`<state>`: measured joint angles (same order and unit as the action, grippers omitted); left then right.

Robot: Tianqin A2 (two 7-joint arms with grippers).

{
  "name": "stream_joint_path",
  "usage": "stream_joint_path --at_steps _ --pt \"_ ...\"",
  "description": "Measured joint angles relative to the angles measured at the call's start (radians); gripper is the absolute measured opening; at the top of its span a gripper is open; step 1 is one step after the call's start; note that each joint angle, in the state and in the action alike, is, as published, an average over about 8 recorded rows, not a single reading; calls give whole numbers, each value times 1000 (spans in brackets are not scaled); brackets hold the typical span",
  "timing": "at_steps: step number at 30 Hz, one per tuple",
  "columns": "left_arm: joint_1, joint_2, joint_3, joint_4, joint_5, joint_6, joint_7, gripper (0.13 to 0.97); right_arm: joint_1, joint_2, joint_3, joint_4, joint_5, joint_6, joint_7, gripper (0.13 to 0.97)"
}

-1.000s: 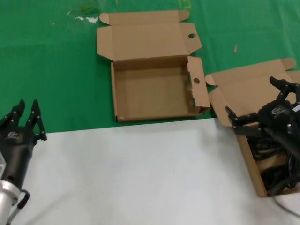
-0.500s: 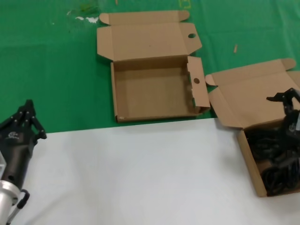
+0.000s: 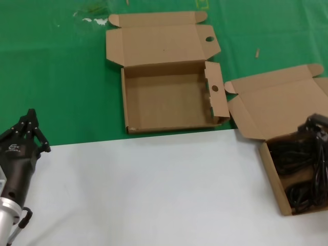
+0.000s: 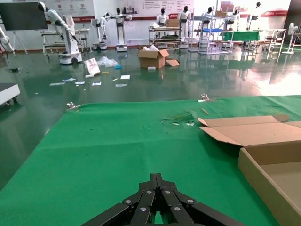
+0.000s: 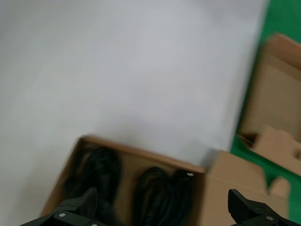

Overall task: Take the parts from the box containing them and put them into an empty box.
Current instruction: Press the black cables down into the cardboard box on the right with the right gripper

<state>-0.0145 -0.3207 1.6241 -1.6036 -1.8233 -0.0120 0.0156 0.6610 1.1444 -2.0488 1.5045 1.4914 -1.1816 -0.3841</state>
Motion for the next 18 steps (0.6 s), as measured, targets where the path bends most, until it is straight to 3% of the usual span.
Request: stream_joint_path --at_steps 8,18 --pt "0 0 0 0 0 0 0 140 105 -42 -37 -106 -55 -162 -275 965" --pt "0 0 0 0 0 0 0 140 165 -95 -58 -214 -122 -217 -460 953"
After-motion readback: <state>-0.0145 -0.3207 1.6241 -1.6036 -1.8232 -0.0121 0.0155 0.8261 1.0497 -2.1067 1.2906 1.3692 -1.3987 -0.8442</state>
